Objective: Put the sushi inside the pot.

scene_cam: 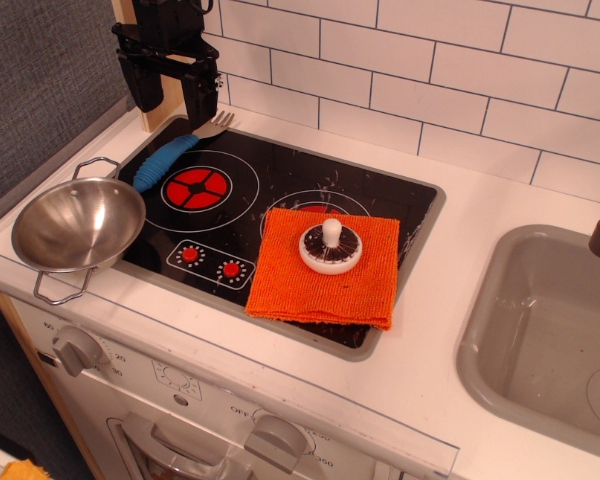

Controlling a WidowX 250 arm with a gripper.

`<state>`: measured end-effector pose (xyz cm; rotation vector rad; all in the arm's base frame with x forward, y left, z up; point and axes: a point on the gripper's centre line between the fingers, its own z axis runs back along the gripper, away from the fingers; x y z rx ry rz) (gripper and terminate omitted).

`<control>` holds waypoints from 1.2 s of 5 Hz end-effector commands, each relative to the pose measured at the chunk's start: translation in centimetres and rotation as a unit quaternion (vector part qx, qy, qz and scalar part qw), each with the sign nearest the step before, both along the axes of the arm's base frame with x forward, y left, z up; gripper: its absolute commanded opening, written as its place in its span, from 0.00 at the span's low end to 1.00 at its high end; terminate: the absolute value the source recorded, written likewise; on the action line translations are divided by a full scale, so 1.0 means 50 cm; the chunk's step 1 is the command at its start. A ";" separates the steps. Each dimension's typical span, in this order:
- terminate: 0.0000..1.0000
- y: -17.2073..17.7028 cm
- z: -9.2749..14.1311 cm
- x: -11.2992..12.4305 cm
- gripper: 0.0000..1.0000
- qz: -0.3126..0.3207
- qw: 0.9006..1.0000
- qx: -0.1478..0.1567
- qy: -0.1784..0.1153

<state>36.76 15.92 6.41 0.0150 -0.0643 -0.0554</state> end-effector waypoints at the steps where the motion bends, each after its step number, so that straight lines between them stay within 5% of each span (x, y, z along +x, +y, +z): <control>1: 0.00 0.000 0.000 0.000 1.00 0.000 1.000 0.000 0.000; 3: 0.00 -0.115 0.032 -0.013 1.00 -0.109 0.993 0.000 -0.044; 4: 0.00 -0.216 0.068 -0.037 1.00 -0.201 0.977 0.000 -0.069; 6: 0.00 -0.338 0.064 -0.086 1.00 -0.297 0.951 -0.014 -0.081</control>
